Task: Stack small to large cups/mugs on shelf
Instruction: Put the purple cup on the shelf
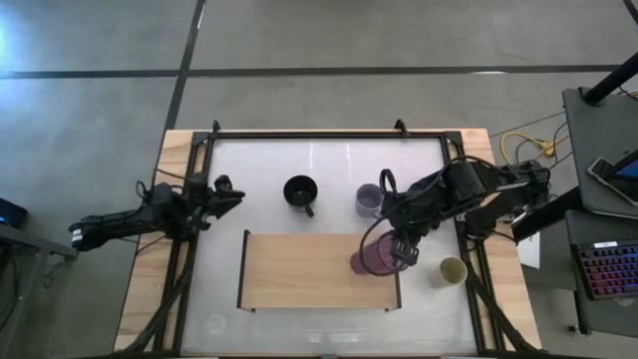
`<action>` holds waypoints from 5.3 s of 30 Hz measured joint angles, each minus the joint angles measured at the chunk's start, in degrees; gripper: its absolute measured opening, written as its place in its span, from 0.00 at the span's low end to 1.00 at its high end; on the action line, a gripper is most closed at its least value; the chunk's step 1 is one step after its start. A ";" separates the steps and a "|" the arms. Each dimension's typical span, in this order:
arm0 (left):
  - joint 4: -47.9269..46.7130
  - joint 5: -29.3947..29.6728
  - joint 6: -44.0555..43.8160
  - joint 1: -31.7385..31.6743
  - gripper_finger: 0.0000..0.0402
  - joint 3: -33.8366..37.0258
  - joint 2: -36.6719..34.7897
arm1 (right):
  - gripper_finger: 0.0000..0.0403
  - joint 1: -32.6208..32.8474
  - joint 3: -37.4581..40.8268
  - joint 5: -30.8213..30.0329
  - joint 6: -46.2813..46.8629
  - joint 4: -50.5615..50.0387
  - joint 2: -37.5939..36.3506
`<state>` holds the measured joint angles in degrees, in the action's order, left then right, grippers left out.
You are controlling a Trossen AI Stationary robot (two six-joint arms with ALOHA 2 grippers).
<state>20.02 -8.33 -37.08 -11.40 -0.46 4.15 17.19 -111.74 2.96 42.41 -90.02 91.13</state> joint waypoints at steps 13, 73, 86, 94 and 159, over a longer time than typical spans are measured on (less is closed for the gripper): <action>10.53 17.68 -1.22 0.00 0.25 -4.19 2.51 | 0.03 -0.37 0.04 -0.02 0.68 0.00 -0.02; -23.65 2.30 20.46 23.51 0.00 -81.78 91.33 | 0.03 0.73 6.42 -1.27 0.46 0.03 -4.83; -19.84 2.68 17.78 24.06 0.00 -82.10 96.12 | 0.03 1.26 4.72 -3.54 1.14 0.00 -4.85; -18.48 2.68 16.37 24.06 0.00 -82.10 97.92 | 0.03 1.31 4.85 -0.69 1.14 -0.02 -4.85; -17.82 3.81 14.93 24.53 0.00 -78.63 99.22 | 0.34 3.11 4.48 2.01 5.62 6.10 -3.34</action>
<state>2.20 -4.51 -22.15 13.13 -79.09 103.37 20.30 -107.26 4.97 48.03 -83.91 87.79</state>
